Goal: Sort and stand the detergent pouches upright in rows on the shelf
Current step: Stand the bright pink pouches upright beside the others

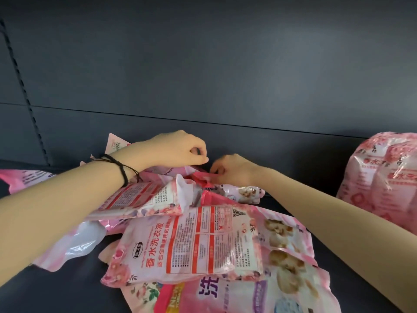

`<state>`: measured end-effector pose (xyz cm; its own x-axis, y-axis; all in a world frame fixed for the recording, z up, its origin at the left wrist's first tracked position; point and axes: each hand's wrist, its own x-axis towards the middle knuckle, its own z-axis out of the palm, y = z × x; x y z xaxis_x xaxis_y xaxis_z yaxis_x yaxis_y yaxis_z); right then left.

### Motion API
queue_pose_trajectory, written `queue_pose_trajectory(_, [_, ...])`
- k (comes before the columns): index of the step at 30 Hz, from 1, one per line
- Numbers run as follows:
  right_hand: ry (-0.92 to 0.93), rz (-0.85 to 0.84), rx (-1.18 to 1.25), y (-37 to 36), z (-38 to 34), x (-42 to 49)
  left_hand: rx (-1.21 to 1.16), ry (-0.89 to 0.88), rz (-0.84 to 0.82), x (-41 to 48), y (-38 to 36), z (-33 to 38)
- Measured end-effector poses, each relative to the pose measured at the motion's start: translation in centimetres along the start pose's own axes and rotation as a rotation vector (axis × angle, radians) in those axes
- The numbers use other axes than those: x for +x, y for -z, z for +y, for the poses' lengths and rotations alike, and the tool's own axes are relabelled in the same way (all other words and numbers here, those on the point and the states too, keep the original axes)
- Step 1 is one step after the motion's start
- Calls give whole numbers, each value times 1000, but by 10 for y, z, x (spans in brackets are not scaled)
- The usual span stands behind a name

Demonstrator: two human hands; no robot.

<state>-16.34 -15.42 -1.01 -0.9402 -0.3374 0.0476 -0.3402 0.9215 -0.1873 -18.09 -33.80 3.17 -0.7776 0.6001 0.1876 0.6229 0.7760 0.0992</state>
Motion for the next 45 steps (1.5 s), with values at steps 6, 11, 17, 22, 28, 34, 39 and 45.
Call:
queue_pose_trajectory(6, [3, 52, 123, -2, 12, 1, -141, -14, -81, 6, -4, -8])
queue_pose_trajectory(11, [-75, 150, 132, -12, 15, 12, -228, -19, -110, 8, -14, -10])
queue_pose_trajectory(17, [-257, 443, 360, 14, 38, -12, -468, -38, -24, 20, -11, -12])
queue_pose_trajectory(22, [-345, 690, 898, 22, 55, -36, -721, -86, -25, 32, -12, 5])
queue_pose_trajectory(28, [-389, 807, 1389, 21, 53, -64, -1410, 107, 157, 57, -6, 36])
queue_pose_trajectory(34, [-400, 992, 1493, 12, 66, -83, -1627, 210, 134, 87, -21, 75])
queue_pose_trajectory(39, [-466, 1076, 1473, 6, 90, -95, -1661, 188, 155, 98, -39, 104])
queue_pose_trajectory(45, [-654, 1198, 1189, -27, 107, -101, -1527, 131, 133, 97, -57, 127])
